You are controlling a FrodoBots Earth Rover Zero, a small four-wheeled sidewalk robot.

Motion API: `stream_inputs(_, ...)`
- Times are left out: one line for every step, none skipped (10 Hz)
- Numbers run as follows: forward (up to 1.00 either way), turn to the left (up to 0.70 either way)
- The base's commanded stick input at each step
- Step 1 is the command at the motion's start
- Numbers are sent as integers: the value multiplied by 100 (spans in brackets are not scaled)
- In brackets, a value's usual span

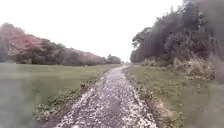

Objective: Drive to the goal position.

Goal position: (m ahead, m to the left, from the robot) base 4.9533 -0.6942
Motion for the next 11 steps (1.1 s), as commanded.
stream_inputs(100, 0)
stream_inputs(100, 0)
stream_inputs(100, -3)
stream_inputs(100, -5)
stream_inputs(100, -8)
stream_inputs(100, -21)
stream_inputs(100, -23)
stream_inputs(100, 2)
stream_inputs(100, 2)
stream_inputs(100, 2)
stream_inputs(100, 1)
